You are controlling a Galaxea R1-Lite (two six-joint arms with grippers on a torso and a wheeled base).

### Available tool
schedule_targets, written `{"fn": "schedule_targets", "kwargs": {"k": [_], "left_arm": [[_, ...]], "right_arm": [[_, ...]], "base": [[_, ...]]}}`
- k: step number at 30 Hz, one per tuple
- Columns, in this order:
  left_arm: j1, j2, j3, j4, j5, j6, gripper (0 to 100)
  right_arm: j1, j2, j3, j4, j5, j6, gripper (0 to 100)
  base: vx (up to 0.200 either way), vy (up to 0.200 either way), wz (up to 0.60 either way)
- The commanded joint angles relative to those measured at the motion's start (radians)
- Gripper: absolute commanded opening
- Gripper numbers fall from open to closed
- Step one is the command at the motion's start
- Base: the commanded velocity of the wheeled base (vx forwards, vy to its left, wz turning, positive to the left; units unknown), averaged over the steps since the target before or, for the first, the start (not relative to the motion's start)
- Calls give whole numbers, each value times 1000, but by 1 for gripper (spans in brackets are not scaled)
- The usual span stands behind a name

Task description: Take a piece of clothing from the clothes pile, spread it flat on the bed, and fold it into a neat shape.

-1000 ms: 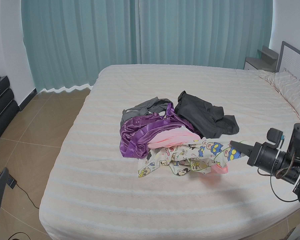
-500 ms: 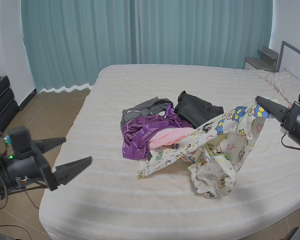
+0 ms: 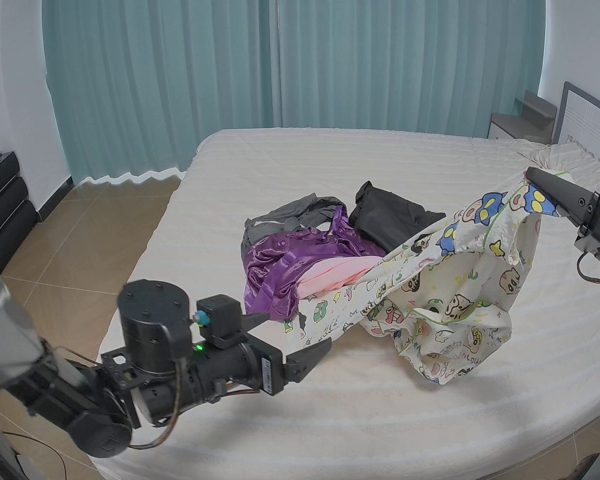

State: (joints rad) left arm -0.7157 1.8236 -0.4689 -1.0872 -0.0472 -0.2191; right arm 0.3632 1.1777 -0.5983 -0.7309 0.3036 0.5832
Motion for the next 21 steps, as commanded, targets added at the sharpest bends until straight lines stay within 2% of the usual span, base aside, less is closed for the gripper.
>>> {"fn": "schedule_targets", "kwargs": {"k": [1, 5, 6, 14, 21], "left_arm": [[-44, 263, -23, -129, 50, -17, 100], [-39, 341, -74, -168, 87, -17, 100], [-33, 385, -112, -189, 118, -20, 100], [-25, 500, -229, -192, 119, -42, 100], [-2, 522, -241, -197, 101, -42, 100]], "right_arm": [[6, 25, -18, 11, 3, 0, 0], [5, 36, -18, 10, 2, 0, 0], [5, 39, -18, 10, 2, 0, 0], [3, 46, -49, 11, 2, 1, 0], [3, 63, -72, 10, 0, 1, 0]], "base": [[0, 0, 0], [0, 0, 0], [0, 0, 0], [0, 0, 0], [0, 0, 0]]}}
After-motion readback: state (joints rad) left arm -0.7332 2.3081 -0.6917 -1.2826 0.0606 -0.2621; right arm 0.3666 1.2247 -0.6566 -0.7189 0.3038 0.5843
